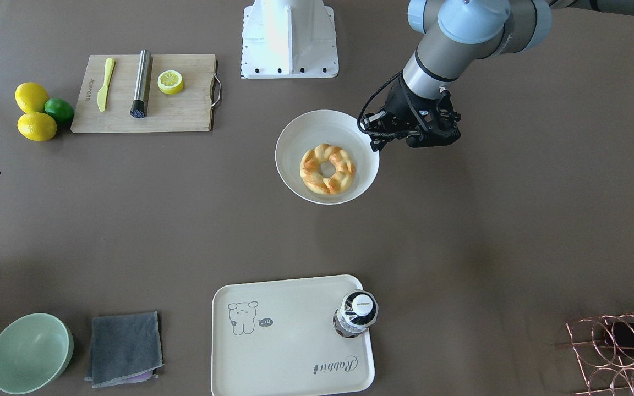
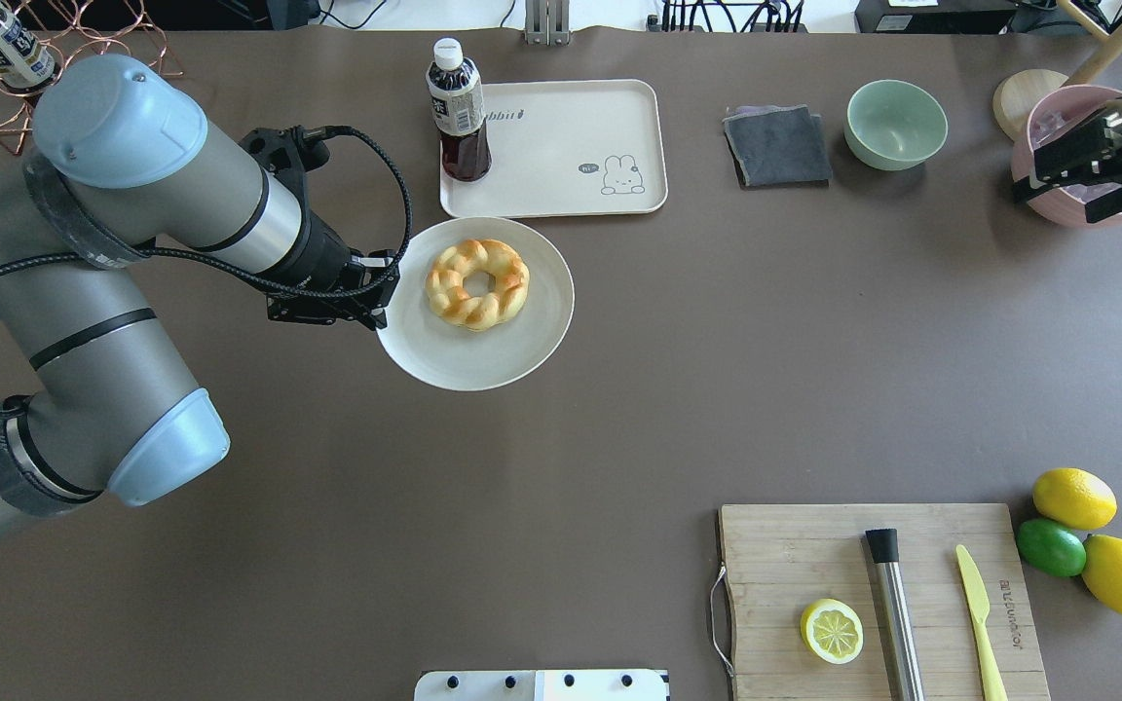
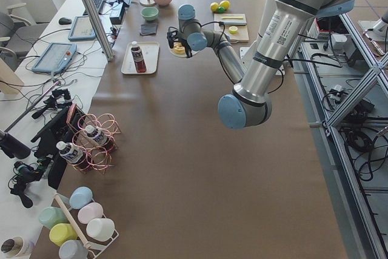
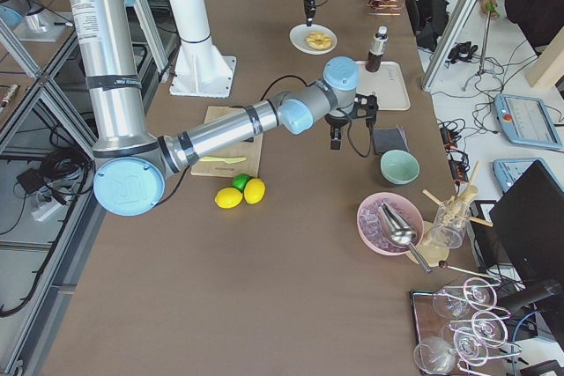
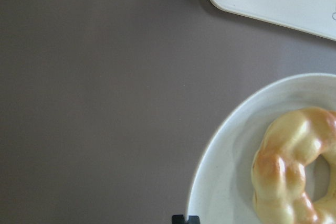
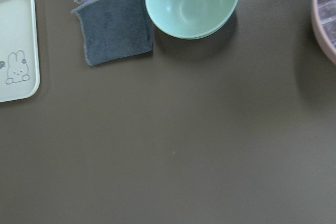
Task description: Place donut on tray
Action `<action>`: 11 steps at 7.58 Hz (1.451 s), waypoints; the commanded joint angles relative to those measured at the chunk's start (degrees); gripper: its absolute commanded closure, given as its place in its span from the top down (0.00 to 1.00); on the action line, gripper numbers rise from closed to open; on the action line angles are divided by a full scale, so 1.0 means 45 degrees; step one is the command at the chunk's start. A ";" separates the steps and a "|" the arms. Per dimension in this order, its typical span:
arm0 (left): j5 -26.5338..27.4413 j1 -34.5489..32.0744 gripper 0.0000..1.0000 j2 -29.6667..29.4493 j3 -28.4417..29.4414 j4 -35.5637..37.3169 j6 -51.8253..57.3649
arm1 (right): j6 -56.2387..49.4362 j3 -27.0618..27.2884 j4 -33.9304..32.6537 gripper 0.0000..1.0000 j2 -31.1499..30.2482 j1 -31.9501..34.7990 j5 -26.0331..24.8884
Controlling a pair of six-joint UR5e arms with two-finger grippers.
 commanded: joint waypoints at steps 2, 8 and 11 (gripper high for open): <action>0.0570 0.0153 0.00 -0.1123 -0.0033 0.1173 -0.0067 | 0.4048 0.0463 0.0261 1.00 0.1919 -0.2567 -0.1349; 0.2624 0.1754 0.00 -0.1889 0.0338 0.1236 -0.1003 | 0.6828 0.0446 -0.0052 1.00 0.3523 -0.6034 -0.2861; 0.2665 0.1931 0.00 -0.2162 0.0533 0.1216 -0.1493 | 0.7702 0.0446 -0.0052 1.00 0.4185 -0.6305 -0.2763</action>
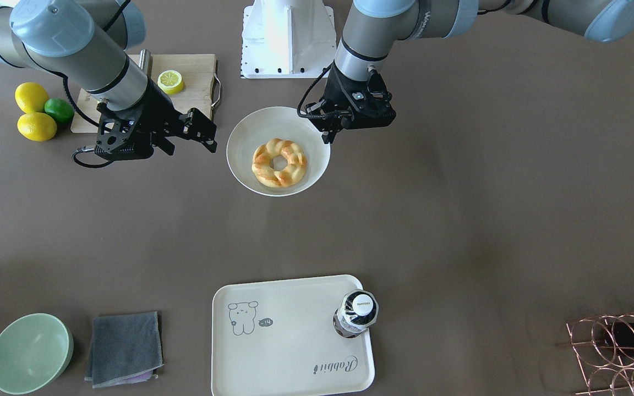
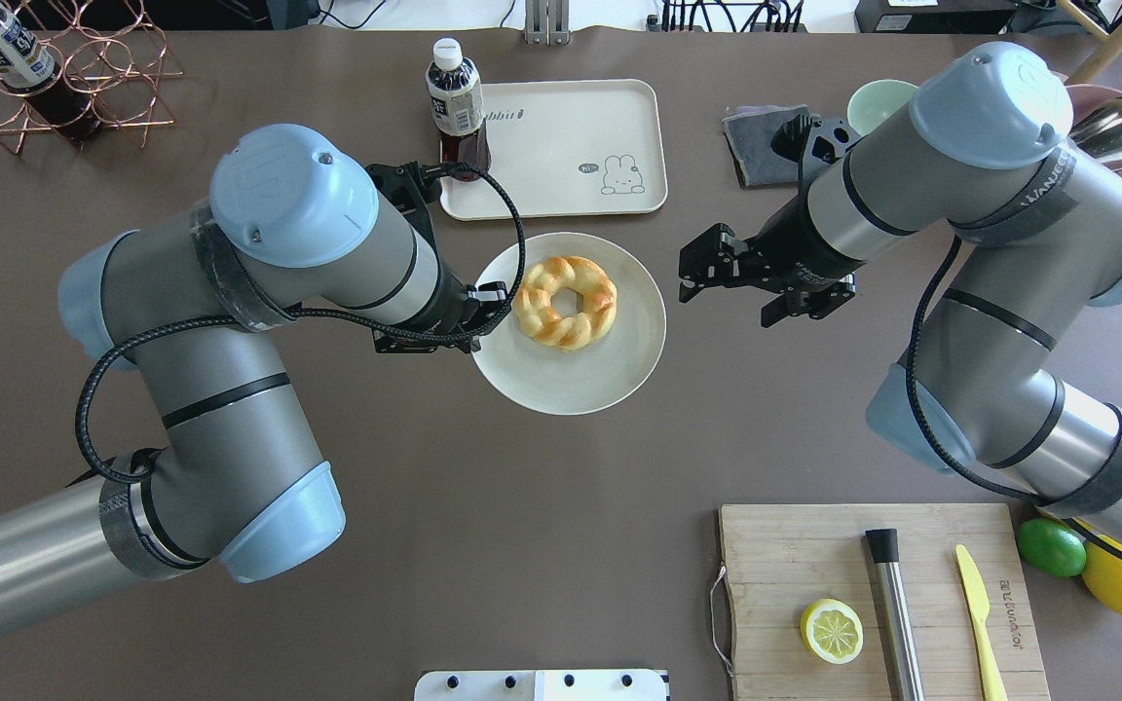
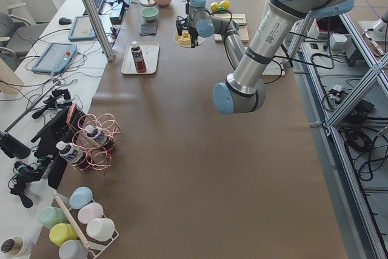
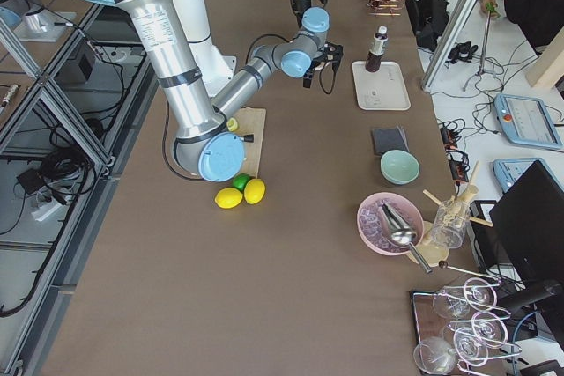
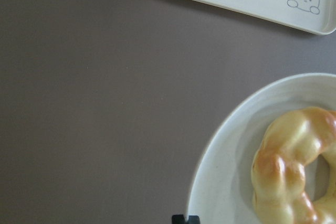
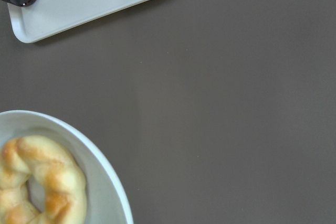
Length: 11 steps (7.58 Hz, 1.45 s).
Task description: Place donut on tray
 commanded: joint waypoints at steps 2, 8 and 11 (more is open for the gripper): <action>0.0125 0.0079 0.00 -0.0297 0.0132 0.0015 -0.0390 | 0.0809 -0.0024 -0.0008 0.96 0.0596 -0.0526 -0.0099; 0.0086 0.0079 0.00 -0.0317 0.0074 0.0016 -0.0488 | 0.0613 -0.0005 -0.0008 0.62 0.0596 -0.0956 -0.0822; 0.0105 0.0079 0.00 -0.0317 0.0113 0.0015 -0.0488 | 0.0613 -0.0024 -0.0008 0.31 0.0597 -0.0897 -0.0822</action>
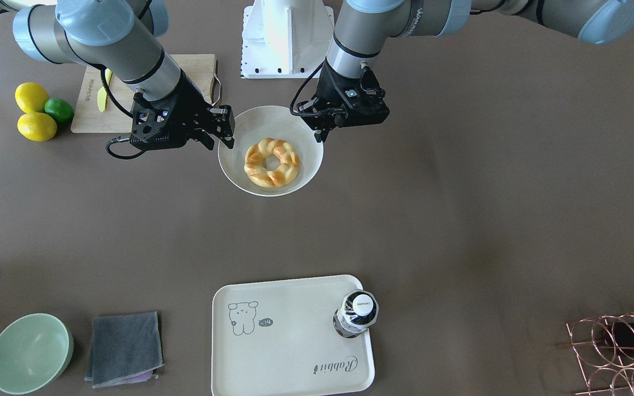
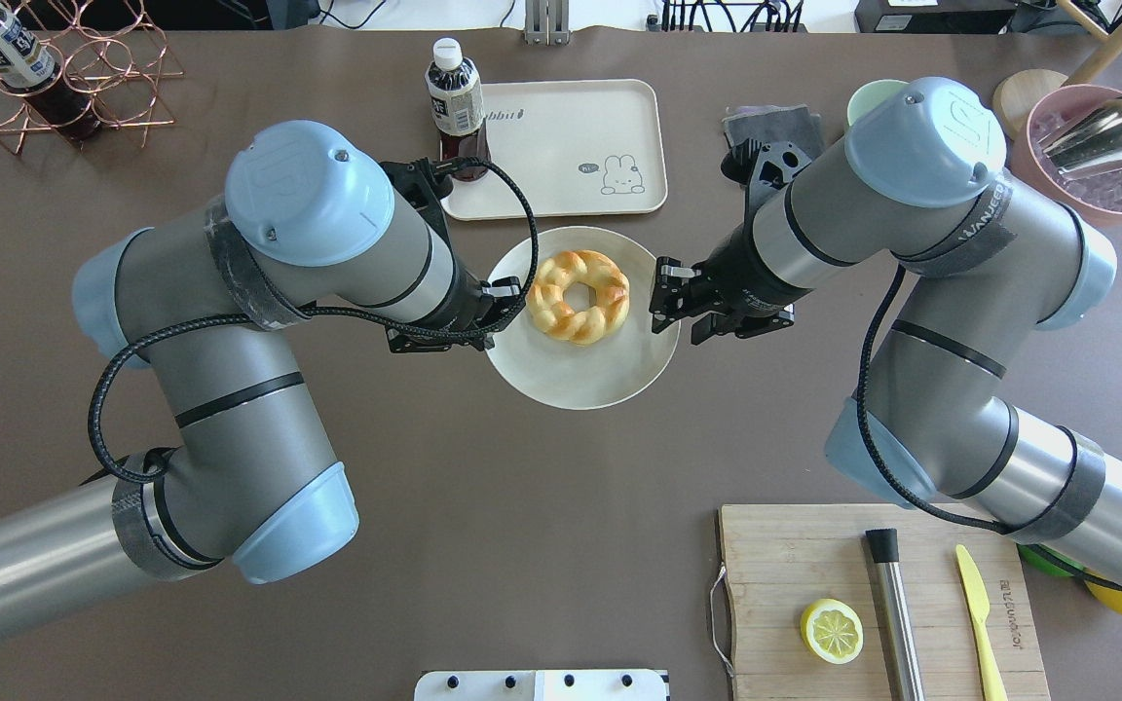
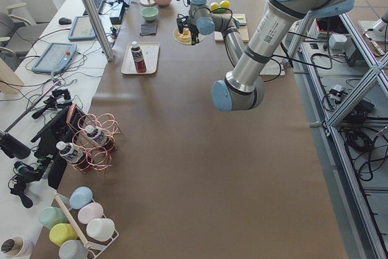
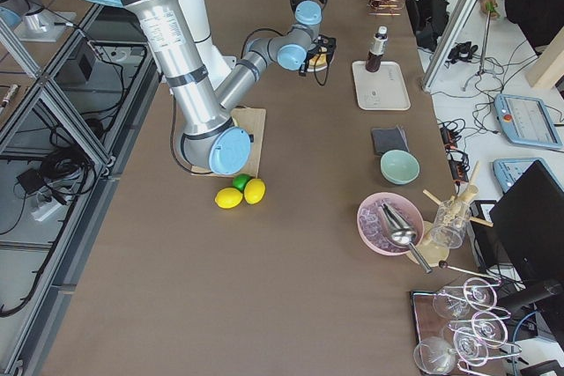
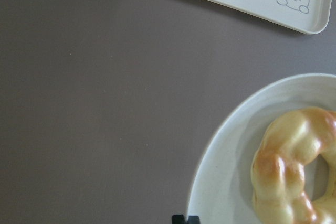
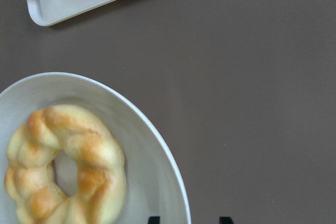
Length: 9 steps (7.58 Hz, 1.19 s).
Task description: Place donut on tray
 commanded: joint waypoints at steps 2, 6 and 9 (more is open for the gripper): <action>0.0003 0.0000 0.00 0.0000 0.0000 0.0014 0.0000 | 0.0000 -0.0010 0.0000 0.15 0.0009 0.0014 -0.0006; 0.0003 0.0000 0.00 -0.0020 -0.0038 -0.0005 0.0000 | 0.0000 -0.0030 0.0039 0.00 0.0028 -0.0006 -0.0025; 0.0042 0.0000 0.98 -0.0020 -0.0078 -0.0044 0.0039 | 0.0020 -0.0049 0.0039 0.00 0.0048 0.0072 0.0014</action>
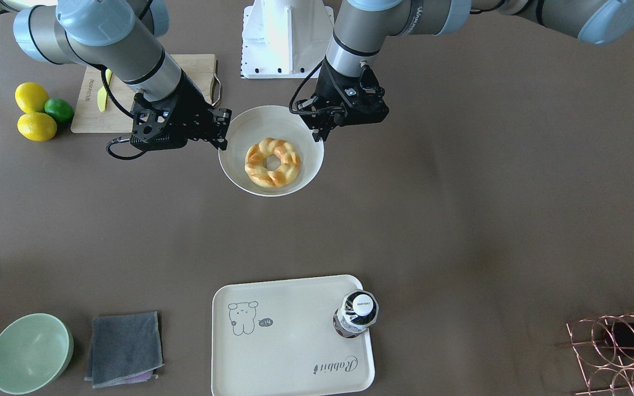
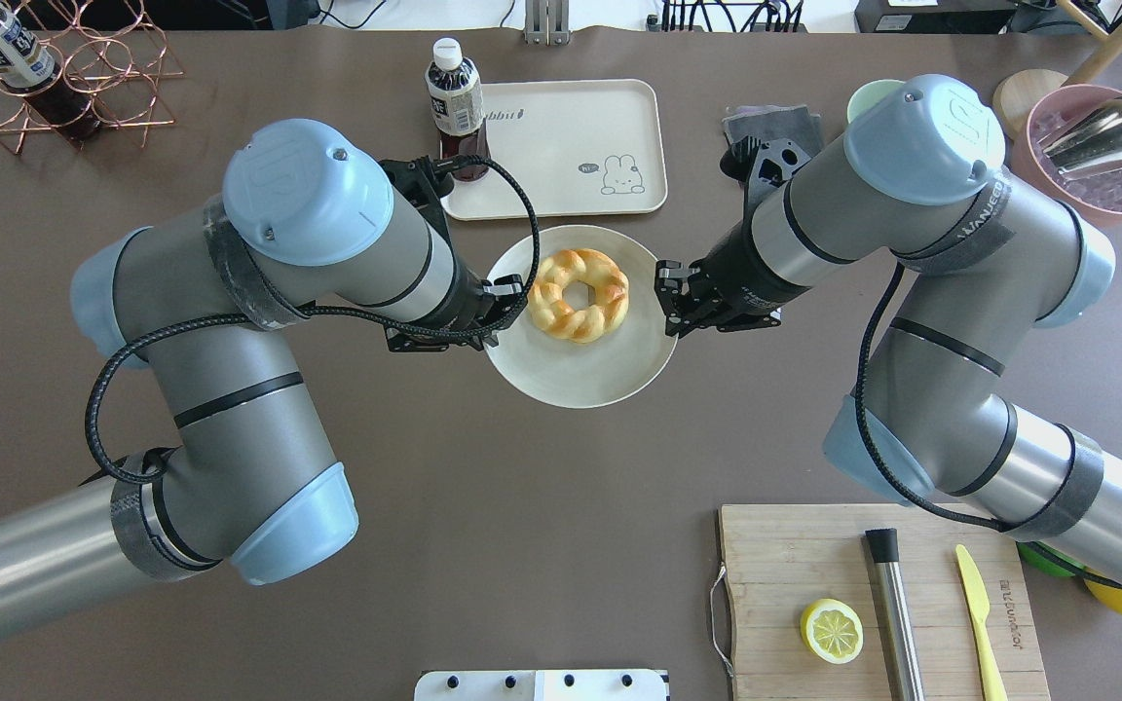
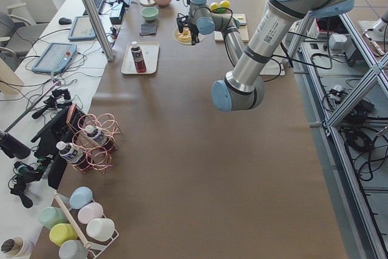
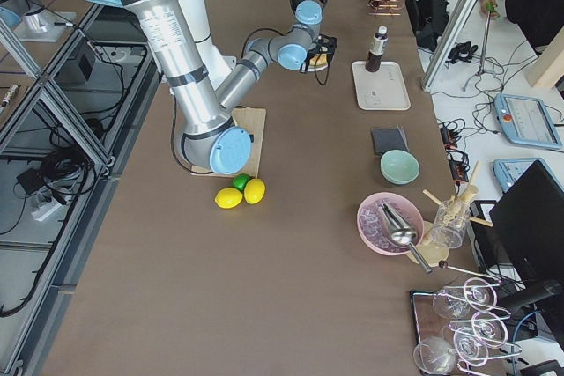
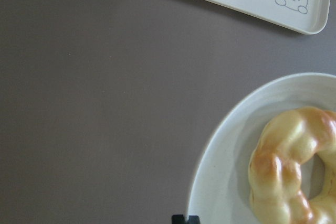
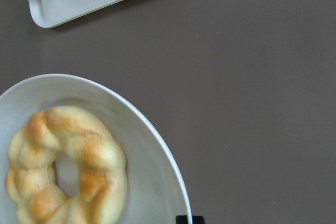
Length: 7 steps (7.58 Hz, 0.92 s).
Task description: Place donut on tray
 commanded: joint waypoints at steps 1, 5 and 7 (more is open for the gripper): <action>0.0002 0.0000 0.98 0.0000 -0.0028 -0.0028 0.0015 | -0.0002 -0.0027 0.0000 0.00 -0.0018 0.0053 0.0021; -0.0037 -0.0039 0.98 -0.0058 -0.0047 -0.0028 0.0035 | 0.0134 -0.0164 -0.0039 0.00 0.0001 0.0073 0.0176; -0.0308 -0.0620 0.98 -0.0137 -0.0067 -0.0009 0.0113 | 0.0135 -0.0086 0.0097 0.00 -0.0309 -0.0084 0.0235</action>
